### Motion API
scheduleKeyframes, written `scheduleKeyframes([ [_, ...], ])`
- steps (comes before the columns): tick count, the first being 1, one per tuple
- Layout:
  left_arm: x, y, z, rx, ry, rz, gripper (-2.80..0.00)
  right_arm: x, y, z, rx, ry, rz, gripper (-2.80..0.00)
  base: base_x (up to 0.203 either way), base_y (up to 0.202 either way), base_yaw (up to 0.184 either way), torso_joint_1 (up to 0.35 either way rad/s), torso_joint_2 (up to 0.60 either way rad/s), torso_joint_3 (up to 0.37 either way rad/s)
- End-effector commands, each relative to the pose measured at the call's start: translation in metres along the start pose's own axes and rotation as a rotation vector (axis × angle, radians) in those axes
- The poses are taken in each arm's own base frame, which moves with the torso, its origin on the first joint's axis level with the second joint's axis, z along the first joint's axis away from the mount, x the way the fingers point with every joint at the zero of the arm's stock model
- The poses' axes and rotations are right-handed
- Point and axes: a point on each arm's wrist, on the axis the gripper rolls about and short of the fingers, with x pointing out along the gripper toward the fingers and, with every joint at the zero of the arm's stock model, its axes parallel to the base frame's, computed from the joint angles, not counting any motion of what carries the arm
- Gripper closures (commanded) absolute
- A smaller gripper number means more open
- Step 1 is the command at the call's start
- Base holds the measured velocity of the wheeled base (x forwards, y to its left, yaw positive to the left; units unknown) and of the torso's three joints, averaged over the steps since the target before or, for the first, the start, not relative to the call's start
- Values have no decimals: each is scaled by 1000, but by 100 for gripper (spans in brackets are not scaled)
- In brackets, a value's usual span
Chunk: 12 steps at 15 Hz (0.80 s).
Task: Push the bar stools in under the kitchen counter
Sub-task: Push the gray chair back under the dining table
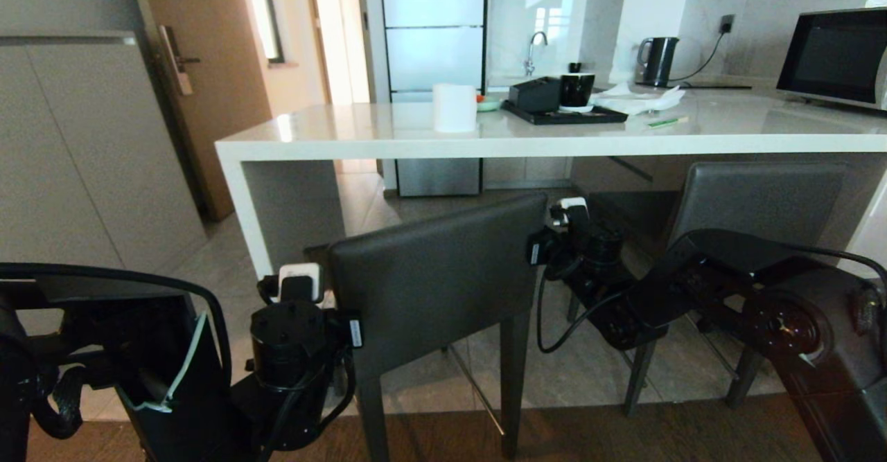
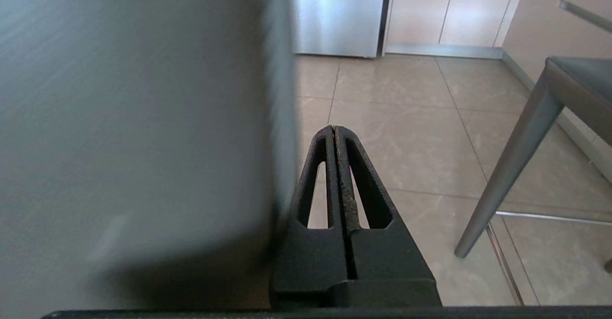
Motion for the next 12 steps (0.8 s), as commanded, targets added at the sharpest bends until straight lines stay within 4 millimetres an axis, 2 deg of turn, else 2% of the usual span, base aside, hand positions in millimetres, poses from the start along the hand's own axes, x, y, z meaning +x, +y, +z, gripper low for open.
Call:
scheduleKeyframes([
  [1, 12, 1, -3, -7, -5, 16, 0, -11, 0, 10, 1, -16, 6, 0, 0, 0, 0, 0, 0, 0],
  [4, 38, 13, -13, -4, 8, 67, 0, -34, 0, 9, 1, -10, 13, 0, 0, 0, 0, 0, 0, 0],
  [6, 53, 26, -21, -1, 26, 100, 0, -53, 11, 9, 0, -6, 61, 0, 0, 0, 0, 0, 0, 0],
  [10, 71, 38, -25, -4, 31, 124, 0, -81, 60, 27, 6, -48, 201, 0, 0, 0, 0, 0, 0, 0],
  [12, 75, 36, -20, -7, 27, 124, 0, -92, 76, 33, 8, -55, 242, 0, 0, 0, 0, 0, 0, 0],
])
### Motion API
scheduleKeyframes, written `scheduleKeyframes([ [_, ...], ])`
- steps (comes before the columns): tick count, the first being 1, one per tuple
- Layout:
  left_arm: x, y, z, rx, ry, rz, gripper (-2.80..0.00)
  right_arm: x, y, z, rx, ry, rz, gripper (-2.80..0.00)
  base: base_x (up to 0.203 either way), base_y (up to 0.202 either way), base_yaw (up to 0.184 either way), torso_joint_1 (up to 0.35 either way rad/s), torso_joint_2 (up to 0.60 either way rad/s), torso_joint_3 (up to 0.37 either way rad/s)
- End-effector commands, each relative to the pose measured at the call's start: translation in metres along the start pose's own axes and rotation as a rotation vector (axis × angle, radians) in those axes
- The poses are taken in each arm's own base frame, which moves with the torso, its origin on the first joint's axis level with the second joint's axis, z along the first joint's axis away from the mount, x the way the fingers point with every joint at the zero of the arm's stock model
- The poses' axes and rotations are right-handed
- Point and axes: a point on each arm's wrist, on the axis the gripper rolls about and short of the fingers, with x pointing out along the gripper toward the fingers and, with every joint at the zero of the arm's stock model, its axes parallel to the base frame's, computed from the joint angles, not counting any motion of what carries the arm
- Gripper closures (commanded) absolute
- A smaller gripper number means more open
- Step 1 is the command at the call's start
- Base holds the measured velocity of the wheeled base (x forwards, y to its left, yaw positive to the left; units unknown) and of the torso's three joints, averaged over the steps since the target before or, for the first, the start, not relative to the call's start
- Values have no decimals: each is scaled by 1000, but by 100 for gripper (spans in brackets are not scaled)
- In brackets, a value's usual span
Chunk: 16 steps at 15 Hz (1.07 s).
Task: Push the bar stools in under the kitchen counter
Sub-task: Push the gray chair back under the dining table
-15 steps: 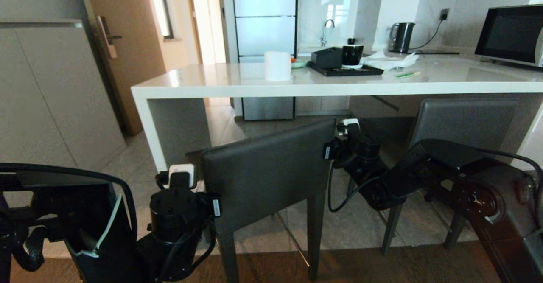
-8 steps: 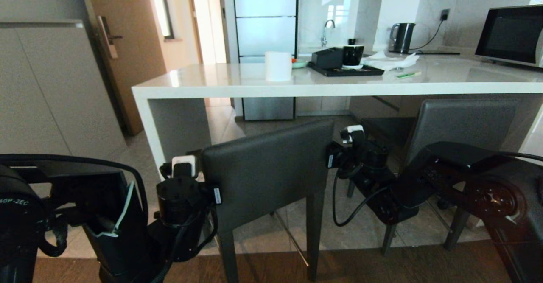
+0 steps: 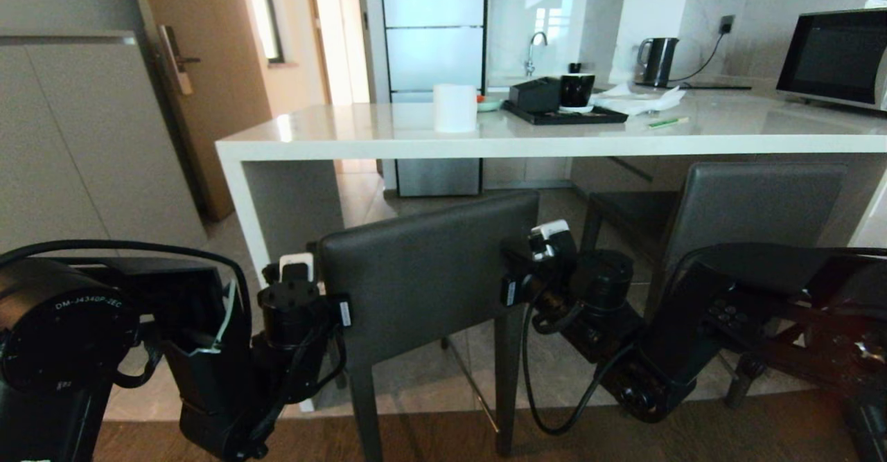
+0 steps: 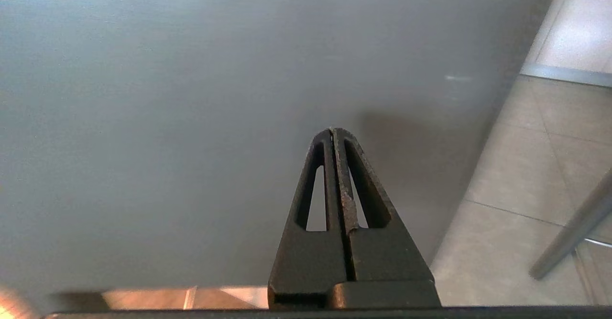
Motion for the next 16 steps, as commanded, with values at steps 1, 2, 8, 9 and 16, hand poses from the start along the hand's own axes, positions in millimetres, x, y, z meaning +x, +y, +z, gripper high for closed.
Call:
scheduleKeyframes([
  [1, 1, -1, 5, -10, -14, 3, 0, -7, 8, 9, 2, -23, 15, 0, 0, 0, 0, 0, 0, 0],
  [2, -3, -1, 8, -12, -17, -2, 0, -9, 0, 6, 2, -15, -3, 0, 0, 0, 0, 0, 0, 0],
  [8, -23, 11, 18, -12, -12, 11, 0, -23, -117, 7, -3, -23, -235, 0, 0, 0, 0, 0, 0, 0],
  [9, -24, 12, 18, -13, -13, 12, 0, -24, -128, 8, -4, -31, -239, 0, 0, 0, 0, 0, 0, 0],
  [16, -31, 18, 16, -9, -2, 25, 0, 40, -124, -30, 19, -49, -144, 0, 0, 0, 0, 0, 0, 0],
])
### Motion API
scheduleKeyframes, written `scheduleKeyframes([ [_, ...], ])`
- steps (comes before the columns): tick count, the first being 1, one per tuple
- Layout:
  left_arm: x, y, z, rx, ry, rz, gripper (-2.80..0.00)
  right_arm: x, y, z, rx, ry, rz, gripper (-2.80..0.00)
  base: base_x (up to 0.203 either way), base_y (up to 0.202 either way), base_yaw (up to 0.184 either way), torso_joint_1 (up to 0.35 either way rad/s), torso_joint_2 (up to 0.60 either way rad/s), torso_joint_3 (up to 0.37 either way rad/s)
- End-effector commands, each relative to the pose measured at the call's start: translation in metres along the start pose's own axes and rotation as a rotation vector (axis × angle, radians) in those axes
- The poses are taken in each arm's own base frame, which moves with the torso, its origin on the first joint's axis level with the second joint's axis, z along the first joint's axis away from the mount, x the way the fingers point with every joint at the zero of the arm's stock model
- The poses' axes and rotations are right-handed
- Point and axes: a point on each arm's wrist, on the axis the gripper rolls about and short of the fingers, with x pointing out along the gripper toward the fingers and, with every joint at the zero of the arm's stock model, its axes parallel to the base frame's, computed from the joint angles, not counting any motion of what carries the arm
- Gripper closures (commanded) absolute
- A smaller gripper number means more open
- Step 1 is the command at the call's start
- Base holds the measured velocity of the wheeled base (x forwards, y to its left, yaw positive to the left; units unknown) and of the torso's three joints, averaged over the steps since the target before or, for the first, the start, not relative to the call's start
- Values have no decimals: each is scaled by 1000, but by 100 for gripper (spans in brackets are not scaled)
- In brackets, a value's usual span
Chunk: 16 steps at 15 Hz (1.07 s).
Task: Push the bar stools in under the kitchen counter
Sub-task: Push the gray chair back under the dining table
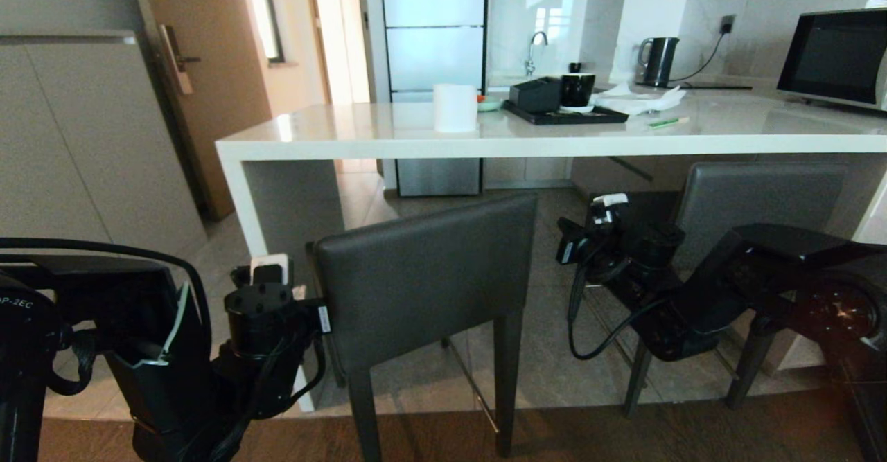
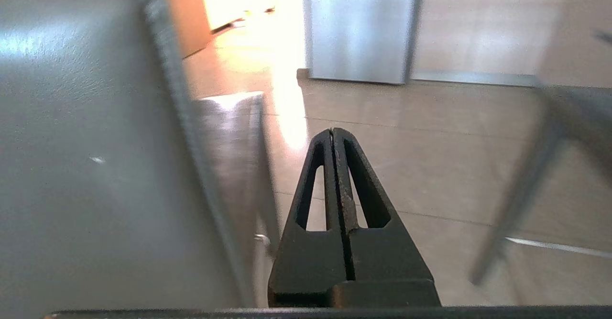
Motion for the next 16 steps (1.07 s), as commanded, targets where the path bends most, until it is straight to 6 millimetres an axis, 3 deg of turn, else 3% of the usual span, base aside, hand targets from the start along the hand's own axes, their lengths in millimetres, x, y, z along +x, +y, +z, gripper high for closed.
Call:
scheduleKeyframes([
  [1, 0, -1, 1, -5, -10, -1, 0, 19, 10, -27, 3, 8, 25, 0, 0, 0, 0, 0, 0, 0],
  [7, -1, -8, -2, 1, -7, -12, 0, 52, 24, -31, 6, 5, 52, 0, 0, 0, 0, 0, 0, 0],
  [10, 1, -11, -6, 8, 2, -16, 0, 53, 31, -30, 7, 17, 66, 0, 0, 0, 0, 0, 0, 0],
  [16, 31, -18, -4, 4, 2, 8, 0, 43, 67, -6, 13, -18, 122, 0, 0, 0, 0, 0, 0, 0],
])
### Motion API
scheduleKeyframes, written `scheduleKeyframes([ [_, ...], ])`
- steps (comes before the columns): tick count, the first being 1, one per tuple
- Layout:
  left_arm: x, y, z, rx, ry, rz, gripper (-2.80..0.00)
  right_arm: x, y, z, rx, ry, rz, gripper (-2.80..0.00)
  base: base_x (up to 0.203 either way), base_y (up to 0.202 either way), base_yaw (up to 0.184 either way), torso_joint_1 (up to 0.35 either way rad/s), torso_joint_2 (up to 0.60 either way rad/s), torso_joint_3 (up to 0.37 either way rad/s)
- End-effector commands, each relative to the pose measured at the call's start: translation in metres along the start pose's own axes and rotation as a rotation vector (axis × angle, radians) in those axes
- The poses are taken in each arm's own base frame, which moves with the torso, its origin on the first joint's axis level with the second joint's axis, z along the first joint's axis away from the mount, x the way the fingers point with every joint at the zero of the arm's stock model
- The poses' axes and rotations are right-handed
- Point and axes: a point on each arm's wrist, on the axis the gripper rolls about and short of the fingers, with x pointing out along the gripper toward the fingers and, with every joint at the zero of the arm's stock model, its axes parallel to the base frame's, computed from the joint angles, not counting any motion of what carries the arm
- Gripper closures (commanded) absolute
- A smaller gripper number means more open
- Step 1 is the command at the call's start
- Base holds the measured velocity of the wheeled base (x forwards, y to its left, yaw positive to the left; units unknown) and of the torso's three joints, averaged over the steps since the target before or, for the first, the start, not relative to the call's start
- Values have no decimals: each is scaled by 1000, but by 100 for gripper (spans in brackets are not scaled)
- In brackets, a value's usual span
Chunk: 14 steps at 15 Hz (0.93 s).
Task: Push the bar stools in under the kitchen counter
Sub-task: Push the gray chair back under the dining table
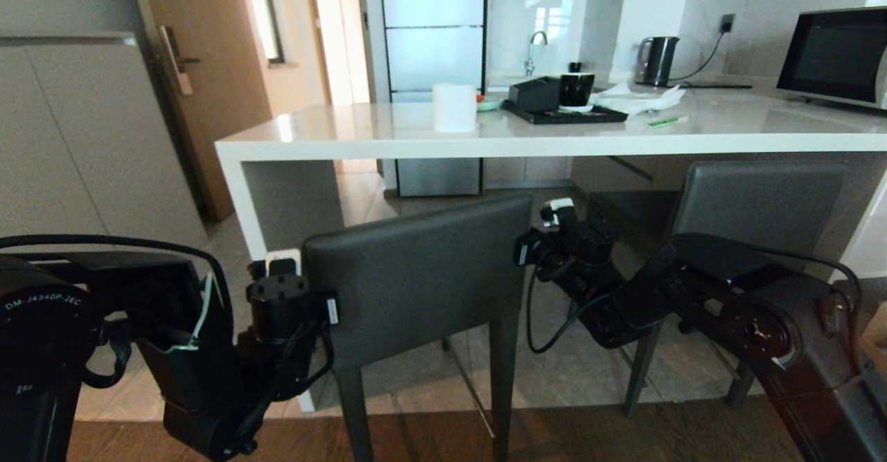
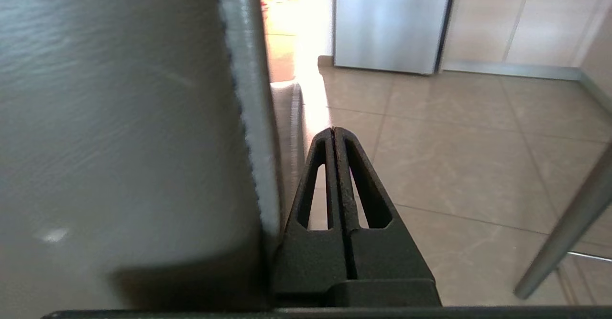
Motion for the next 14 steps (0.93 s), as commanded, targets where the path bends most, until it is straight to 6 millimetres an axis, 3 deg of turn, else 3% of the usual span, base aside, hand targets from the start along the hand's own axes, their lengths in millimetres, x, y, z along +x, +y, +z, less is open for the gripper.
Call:
scheduleKeyframes([
  [1, 13, -4, 6, -9, -10, 4, 0, -2, 12, 13, 1, -34, 30, 0, 0, 0, 0, 0, 0, 0],
  [4, 33, -2, 15, -12, -3, 36, 0, -5, 28, 20, 4, -43, 62, 0, 0, 0, 0, 0, 0, 0],
  [9, 54, 1, -6, 9, 45, 45, 0, -27, 66, 24, 9, -43, 142, 0, 0, 0, 0, 0, 0, 0],
  [14, 78, -6, -11, -3, 31, -7, 0, -41, 98, 40, 15, -63, 192, 0, 0, 0, 0, 0, 0, 0],
])
